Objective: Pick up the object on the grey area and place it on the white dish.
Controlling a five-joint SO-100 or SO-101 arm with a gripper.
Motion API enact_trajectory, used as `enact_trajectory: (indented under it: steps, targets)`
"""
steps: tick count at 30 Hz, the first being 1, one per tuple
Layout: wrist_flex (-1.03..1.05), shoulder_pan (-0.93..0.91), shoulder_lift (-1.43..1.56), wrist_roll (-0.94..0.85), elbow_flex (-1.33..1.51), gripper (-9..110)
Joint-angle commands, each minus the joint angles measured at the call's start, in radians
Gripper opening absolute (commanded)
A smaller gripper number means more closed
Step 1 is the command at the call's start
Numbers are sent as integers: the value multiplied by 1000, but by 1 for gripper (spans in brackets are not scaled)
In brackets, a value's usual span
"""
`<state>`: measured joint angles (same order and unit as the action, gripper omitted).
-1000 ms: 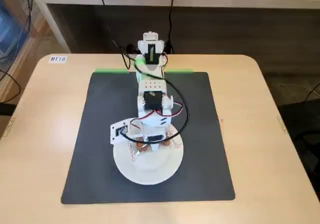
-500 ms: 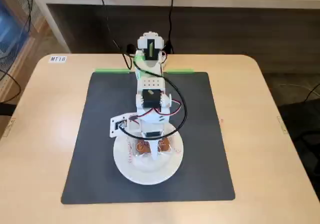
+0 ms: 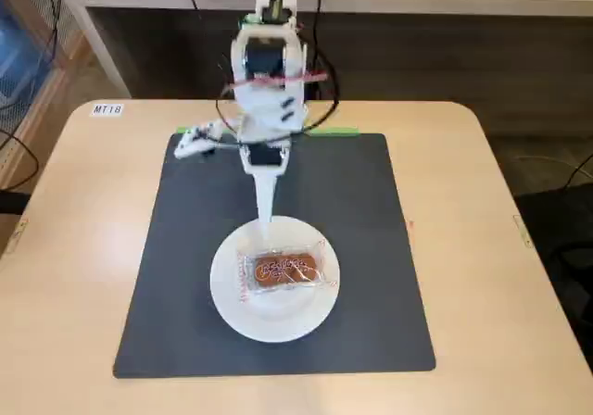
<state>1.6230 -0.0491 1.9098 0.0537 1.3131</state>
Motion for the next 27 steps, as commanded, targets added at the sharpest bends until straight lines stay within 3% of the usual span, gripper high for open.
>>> enact_trajectory:
  steps: [1, 4, 15, 27]
  targets:
    - [-316, -2, 606, 18, 557, 0]
    - [-411, -5, 871, 23, 864, 0]
    - [-669, 23, 1147, -28, 1509, 0]
    - [-637, 18, 1442, -97, 1825, 0]
